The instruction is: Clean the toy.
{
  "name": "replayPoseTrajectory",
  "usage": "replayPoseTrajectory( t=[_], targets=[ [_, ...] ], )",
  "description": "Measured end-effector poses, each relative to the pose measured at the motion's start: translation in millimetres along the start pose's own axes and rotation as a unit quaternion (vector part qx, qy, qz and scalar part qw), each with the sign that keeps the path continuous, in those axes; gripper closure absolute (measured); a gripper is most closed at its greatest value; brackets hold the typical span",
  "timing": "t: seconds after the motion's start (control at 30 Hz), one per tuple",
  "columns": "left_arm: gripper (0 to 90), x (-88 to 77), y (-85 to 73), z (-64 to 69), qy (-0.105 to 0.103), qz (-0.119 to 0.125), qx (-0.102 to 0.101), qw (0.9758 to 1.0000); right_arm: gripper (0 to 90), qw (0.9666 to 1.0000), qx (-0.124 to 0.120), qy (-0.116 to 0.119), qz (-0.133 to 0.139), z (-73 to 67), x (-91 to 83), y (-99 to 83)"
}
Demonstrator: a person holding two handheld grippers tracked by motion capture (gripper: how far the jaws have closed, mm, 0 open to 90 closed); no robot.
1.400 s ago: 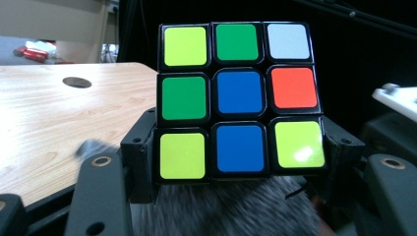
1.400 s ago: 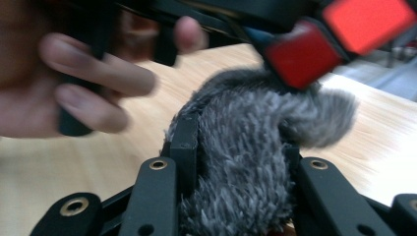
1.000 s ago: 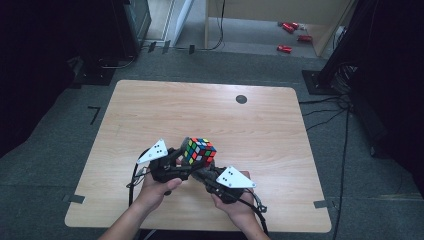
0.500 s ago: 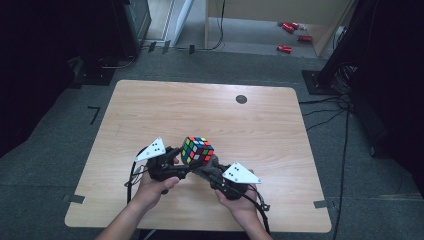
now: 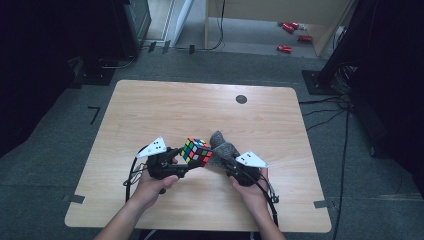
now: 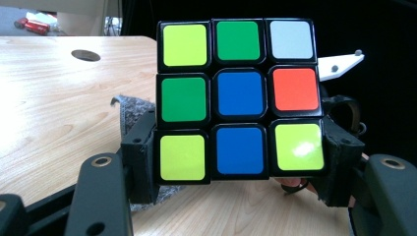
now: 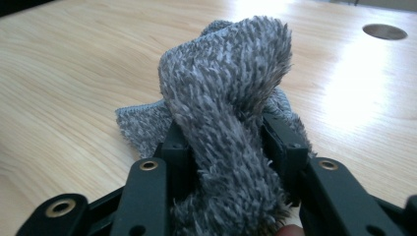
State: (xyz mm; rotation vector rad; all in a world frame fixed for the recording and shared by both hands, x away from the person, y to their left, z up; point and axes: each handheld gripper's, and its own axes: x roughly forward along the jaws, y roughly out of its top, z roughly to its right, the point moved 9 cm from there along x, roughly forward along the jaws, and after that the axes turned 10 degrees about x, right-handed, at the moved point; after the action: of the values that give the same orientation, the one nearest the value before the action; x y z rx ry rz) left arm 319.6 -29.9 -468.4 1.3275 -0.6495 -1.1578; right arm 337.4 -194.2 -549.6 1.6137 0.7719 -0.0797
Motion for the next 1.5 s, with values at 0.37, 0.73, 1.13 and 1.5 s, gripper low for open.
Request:
replayPoseTrajectory(
  t=[0.37,0.73,1.13,1.5],
  targets=[
    [35.4,-2.7,0.6,-2.4,0.001,-0.002,-0.004,1.0000,28.5,0.9994,-0.032,-0.008,0.005,3.5,-3.9,1.8],
    [35.4,-3.3,1.2,-2.2,-0.013,-0.014,-0.030,0.9994,15.8,0.9824,-0.124,0.090,0.107,-37.3,-31.7,24.6],
    [35.4,5.5,-6.3,9.0,-0.059,-0.059,-0.074,0.9938,17.0,0.9489,-0.224,0.125,0.184,-81.7,-39.5,27.6],
    [35.1,10.6,-10.6,19.8,-0.125,-0.079,-0.118,0.9820,32.0,0.9329,-0.265,0.127,0.208,-91.9,-43.7,27.2]
  ],
)
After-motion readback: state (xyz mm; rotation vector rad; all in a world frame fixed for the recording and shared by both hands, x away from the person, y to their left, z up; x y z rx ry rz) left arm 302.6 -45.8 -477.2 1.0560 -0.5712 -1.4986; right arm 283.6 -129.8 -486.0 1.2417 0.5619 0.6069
